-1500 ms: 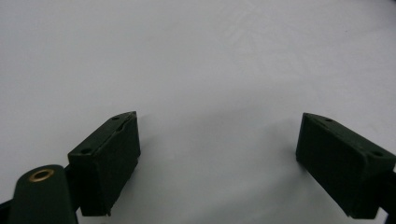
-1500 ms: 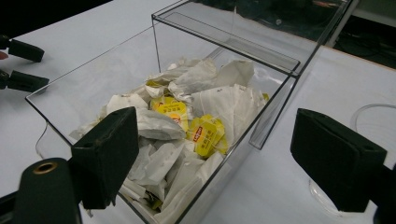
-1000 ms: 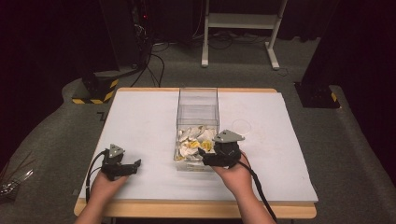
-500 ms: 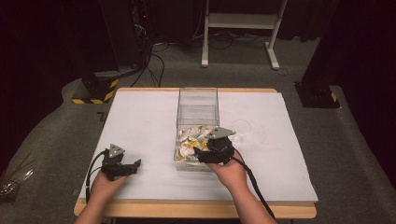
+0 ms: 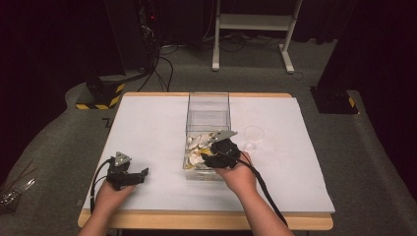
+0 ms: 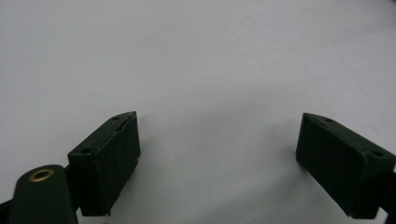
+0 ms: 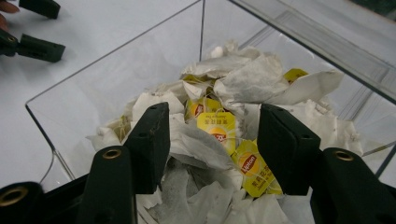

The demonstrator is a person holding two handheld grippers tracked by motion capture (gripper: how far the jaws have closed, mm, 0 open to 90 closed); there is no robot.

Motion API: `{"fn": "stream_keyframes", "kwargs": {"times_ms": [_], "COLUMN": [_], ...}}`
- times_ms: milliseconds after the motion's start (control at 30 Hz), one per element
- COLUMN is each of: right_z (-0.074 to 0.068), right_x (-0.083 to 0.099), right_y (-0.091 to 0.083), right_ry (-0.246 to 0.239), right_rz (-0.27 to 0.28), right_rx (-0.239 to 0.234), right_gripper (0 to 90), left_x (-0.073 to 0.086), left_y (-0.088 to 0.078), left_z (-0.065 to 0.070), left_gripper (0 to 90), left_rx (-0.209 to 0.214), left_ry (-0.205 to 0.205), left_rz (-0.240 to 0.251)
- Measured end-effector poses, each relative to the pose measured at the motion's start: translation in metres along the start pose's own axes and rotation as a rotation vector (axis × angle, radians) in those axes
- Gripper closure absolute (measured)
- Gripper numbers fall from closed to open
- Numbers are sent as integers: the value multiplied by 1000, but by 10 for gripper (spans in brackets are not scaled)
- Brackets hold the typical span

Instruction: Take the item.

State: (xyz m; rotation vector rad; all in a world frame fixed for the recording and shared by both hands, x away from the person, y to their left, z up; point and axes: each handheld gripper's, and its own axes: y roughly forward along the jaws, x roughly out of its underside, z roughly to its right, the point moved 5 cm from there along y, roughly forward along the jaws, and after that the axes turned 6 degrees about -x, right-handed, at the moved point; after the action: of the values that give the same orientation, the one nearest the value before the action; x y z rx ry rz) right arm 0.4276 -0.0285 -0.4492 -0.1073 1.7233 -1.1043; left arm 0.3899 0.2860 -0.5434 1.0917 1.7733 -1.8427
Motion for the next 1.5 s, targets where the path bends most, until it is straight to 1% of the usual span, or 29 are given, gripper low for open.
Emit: {"fn": "stream_keyframes", "kwargs": {"times_ms": [33, 100, 200, 267, 300, 333, 367, 400, 467, 500, 567, 600, 667, 733, 833, 900, 967, 1000, 1033, 1133, 1167, 1267, 1300, 1400, 1433, 1500], "right_z": [0, 0, -1, -2, -2, -1, 0, 1, 1, 2, 2, 2, 2, 2, 4, 3, 3, 3, 3, 3, 3, 2, 1, 1, 1, 1], "right_x": [1, 1, 2, 4, 4, 4, 5, 5, 5, 5, 4, 4, 4, 5, 6, 8, 9, 9, 9, 10, 10, 10, 10, 10, 10, 11], "right_y": [2, 3, 4, 7, 7, 8, 10, 10, 10, 11, 12, 12, 13, 13, 12, 12, 12, 12, 12, 10, 9, 8, 5, 1, 1, -3], "right_ry": [-5, -10, -27, -42, -42, -45, -38, -38, -38, -33, -31, -38, -38, -43, -41, -55, -79, -79, -84, -94, -99, -101, -83, -77, -77, -72], "right_rz": [-14, -23, -47, -75, -75, -85, -100, -99, -103, -115, -124, -149, -165, -171, -173, -182, -195, -195, -201, -195, -188, -172, -144, -106, -106, -75], "right_rx": [0, 2, 5, 7, 7, 6, 2, -2, -8, -19, -23, -23, -11, -5, -11, -9, 0, 0, 5, -9, -12, -7, -11, -12, -12, -9], "right_gripper": [483, 490, 543, 588, 588, 600, 613, 626, 633, 637, 635, 632, 639, 648, 684, 733, 766, 766, 789, 872, 881, 884, 885, 888, 888, 889], "left_x": [0, 0, 0, 0, 0, 0, 0, 0, 0, 0, 0, 0, 0, 0, 0, 0, 0, 0, 0, 0, 0, 0, 0, 0, 0, 0], "left_y": [0, 0, 0, 0, 0, 0, 0, 0, 0, 0, 0, 0, 0, 0, 0, 0, 0, 0, 0, 0, 0, 0, 0, 0, 0, 0], "left_z": [0, 0, 0, 0, 0, 0, 0, 0, 0, 0, 0, 0, 0, 0, 0, 0, 0, 0, 0, 0, 0, 0, 0, 0, 0, 0], "left_gripper": [138, 138, 138, 138, 138, 138, 138, 138, 138, 138, 138, 138, 138, 138, 138, 138, 138, 138, 138, 138, 138, 138, 138, 138, 138, 138], "left_rx": [0, 0, 0, -1, -1, 0, 0, 0, -1, 0, -1, 0, 0, -1, 0, -1, -1, -1, -1, -1, -1, -2, -2, -4, -4, -2], "left_ry": [0, 0, 0, 1, 1, 0, 0, 0, 1, 1, 1, 0, 0, 0, 0, 1, 1, 1, 1, 1, 1, 1, 1, 5, 2, -1], "left_rz": [0, 0, 0, 0, 0, 0, 0, 0, 0, 0, 0, 0, 0, 0, 0, 0, 0, 0, 0, 0, 0, 3, 2, 0, 2, 3]}}
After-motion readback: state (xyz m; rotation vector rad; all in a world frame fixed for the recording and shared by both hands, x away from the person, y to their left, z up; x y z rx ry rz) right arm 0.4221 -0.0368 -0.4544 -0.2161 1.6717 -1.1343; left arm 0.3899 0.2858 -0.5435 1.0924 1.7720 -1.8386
